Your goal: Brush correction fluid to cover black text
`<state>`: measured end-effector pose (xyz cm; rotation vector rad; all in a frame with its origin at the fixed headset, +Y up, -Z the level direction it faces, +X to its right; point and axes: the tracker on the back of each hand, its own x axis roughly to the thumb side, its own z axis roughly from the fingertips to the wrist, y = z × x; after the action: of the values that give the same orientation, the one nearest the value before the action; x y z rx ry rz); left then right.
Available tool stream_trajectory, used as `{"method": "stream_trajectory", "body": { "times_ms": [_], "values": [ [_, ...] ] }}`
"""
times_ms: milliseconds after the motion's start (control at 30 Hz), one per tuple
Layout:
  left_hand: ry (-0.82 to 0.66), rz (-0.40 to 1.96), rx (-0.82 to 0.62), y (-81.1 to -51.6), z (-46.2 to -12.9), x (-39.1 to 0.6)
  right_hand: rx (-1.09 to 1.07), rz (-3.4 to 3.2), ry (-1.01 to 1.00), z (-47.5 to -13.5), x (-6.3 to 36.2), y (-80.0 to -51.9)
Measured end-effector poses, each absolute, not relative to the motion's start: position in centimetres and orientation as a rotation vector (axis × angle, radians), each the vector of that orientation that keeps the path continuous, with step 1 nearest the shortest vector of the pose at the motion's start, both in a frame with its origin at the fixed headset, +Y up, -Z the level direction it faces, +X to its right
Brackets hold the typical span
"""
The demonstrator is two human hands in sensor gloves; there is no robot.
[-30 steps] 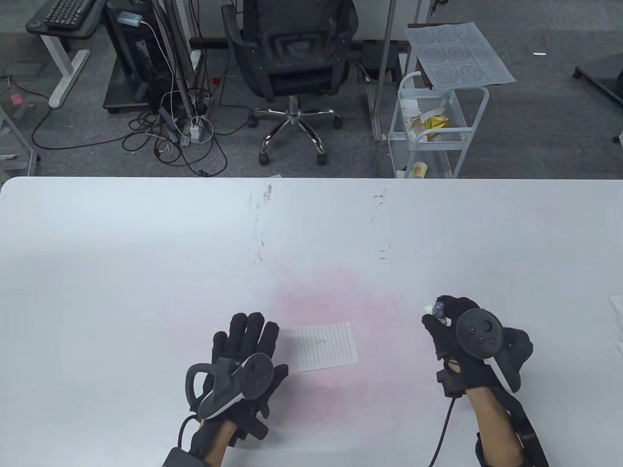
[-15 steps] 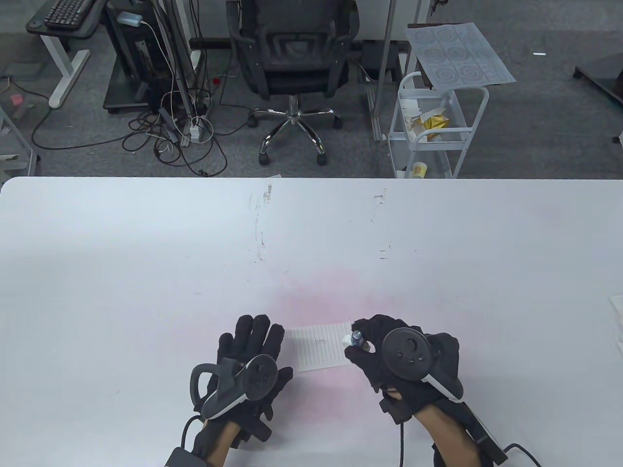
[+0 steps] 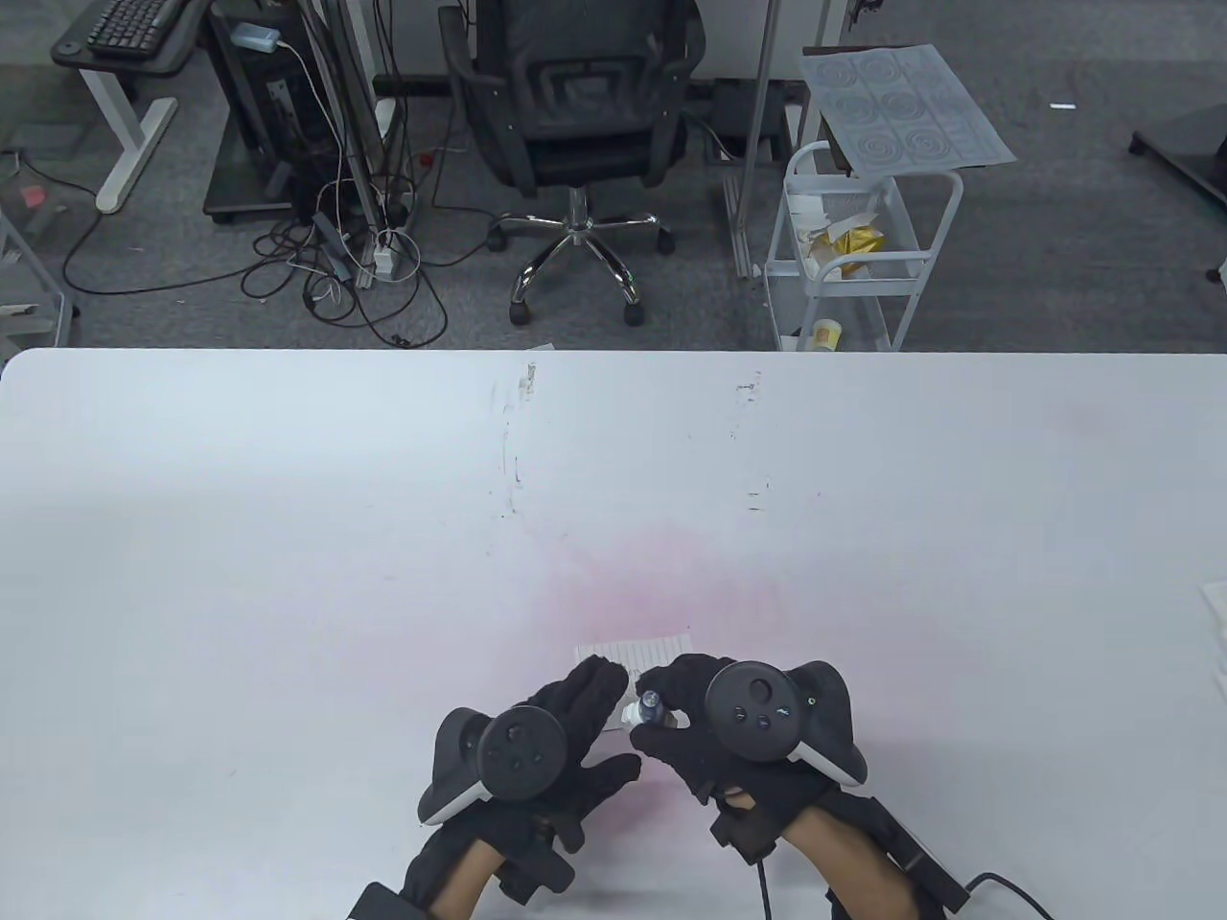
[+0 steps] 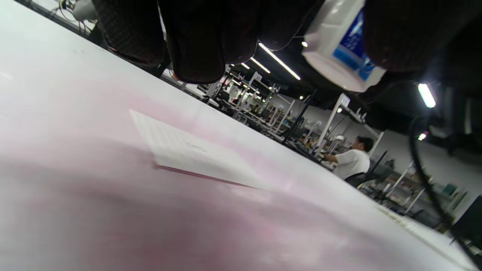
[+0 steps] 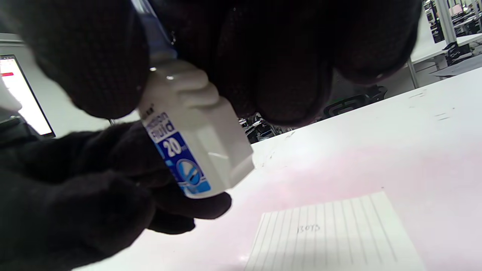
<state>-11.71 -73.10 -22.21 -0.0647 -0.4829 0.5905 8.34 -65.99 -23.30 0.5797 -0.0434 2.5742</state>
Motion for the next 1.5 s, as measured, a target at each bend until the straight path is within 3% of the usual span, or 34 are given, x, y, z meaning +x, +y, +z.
{"method": "stream_trajectory", "body": {
  "times_ms": [233, 633, 1167, 1367, 1500],
  "values": [
    [-0.528, 0.868, -0.086, -73.3, -22.4, -11.5, 0.616, 2.541, 0.014, -22.8, 7.5, -66.4],
    [-0.503, 0.961, -0.093, -73.5, -22.7, -12.1, 0.603, 2.519, 0.011, -22.7, 7.5, -66.5],
    [-0.511, 0.842, -0.101, -73.6, -22.7, -11.6, 0.579, 2.504, -0.173, -22.1, 7.7, -66.2],
    [-0.486, 0.753, -0.026, -72.8, -22.2, -11.6, 0.615, 2.543, -0.311, -21.3, 7.2, -66.0],
    [-0.416, 0.598, 0.115, -71.8, -21.3, -11.3, 0.618, 2.615, -0.439, -20.6, 6.7, -65.8]
  ]
}}
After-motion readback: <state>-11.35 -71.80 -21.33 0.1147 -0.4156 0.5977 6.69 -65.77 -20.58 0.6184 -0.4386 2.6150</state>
